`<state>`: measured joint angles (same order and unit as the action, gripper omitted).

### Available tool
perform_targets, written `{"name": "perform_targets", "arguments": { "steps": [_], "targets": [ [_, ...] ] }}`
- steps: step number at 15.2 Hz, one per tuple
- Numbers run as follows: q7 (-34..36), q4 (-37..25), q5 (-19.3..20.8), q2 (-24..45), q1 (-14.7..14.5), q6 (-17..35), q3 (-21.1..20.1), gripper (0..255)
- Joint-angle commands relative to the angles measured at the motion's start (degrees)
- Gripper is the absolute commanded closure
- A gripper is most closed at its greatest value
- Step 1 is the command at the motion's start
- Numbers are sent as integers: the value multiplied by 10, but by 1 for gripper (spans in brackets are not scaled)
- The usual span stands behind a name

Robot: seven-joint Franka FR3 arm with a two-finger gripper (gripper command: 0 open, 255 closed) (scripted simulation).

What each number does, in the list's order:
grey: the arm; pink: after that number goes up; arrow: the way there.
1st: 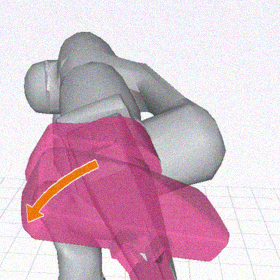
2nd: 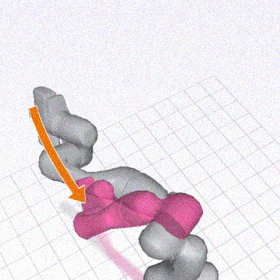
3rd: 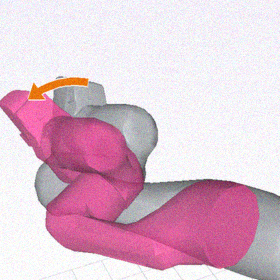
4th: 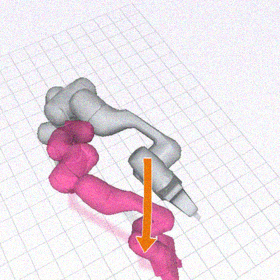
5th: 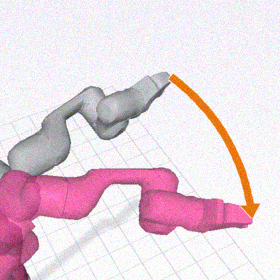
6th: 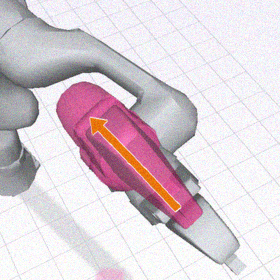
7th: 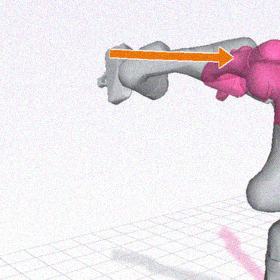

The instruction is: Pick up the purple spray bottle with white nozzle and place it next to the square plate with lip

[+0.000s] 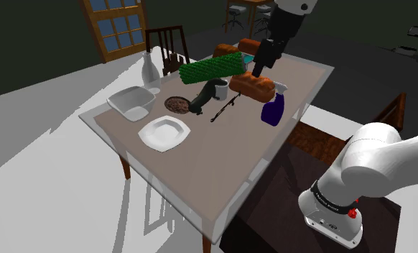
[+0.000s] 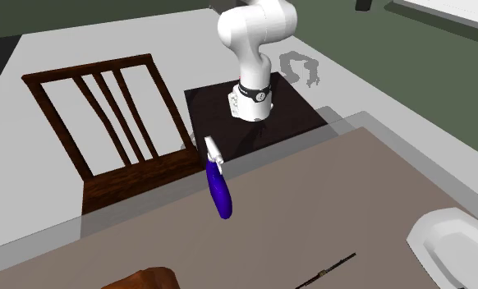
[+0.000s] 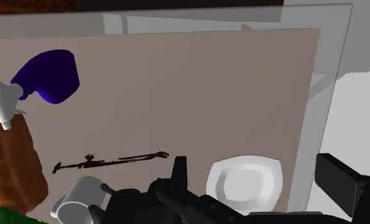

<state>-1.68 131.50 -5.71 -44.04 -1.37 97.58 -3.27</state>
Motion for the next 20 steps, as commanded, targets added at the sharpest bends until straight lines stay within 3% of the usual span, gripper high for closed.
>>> {"name": "perform_targets", "arguments": {
  "steps": [1, 11, 20],
  "targets": [
    [0, 0, 0, 0, 0, 0, 0, 0],
    [-134, 63, 68, 31, 37, 60, 107, 0],
    [-254, 66, 122, 120, 68, 128, 206, 0]
  ]
}}
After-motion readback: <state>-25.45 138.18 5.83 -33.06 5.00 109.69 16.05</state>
